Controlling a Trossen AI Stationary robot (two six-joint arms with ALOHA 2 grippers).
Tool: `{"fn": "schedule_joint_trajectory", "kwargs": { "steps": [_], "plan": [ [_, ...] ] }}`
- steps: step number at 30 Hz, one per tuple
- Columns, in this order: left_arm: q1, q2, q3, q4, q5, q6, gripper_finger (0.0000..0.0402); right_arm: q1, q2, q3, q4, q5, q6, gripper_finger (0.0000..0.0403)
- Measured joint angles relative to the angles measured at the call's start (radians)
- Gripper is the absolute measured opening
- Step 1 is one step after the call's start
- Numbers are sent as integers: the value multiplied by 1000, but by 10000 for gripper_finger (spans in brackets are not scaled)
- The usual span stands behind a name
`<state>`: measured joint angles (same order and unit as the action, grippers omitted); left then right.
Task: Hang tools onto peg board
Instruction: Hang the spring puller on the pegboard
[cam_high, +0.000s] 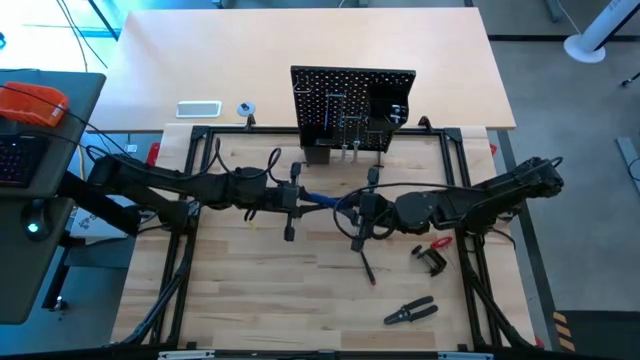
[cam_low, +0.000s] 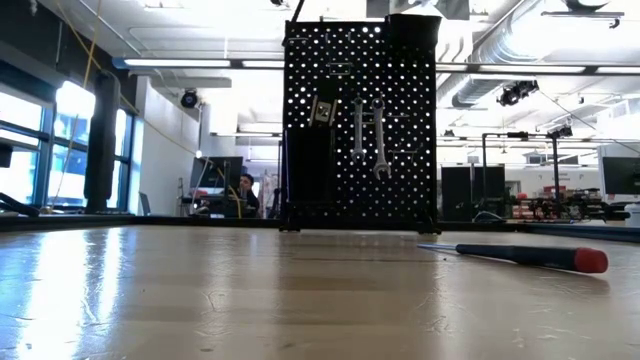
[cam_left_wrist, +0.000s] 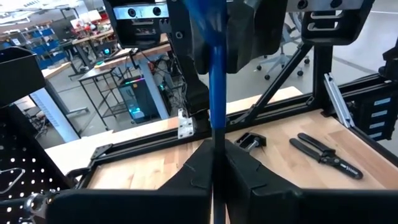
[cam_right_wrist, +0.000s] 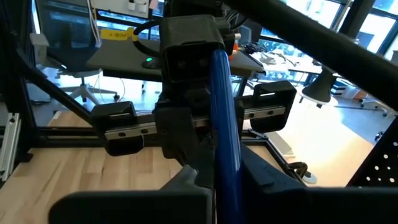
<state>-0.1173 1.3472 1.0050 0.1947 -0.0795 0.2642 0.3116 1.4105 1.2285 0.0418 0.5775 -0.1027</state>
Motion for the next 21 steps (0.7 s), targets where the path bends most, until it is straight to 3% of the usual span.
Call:
{"fn": "schedule_joint_trajectory", "kwargs": {
  "steps": [7, 13, 17, 21],
  "plan": [
    [-1, -8, 0, -22, -11, 22, 102, -4, -1, 29, -32, 13, 17, 13],
    [2, -17, 0, -32, -88, 87, 184, -4, -4, 169, -186, 33, -2, 13],
    [24, -26, -1, -34, -172, 140, 215, -6, -5, 282, -316, 74, -43, 13],
    [64, -48, -2, -37, -246, 180, 221, -49, -7, 413, -448, 71, -101, 13]
  ]
}}
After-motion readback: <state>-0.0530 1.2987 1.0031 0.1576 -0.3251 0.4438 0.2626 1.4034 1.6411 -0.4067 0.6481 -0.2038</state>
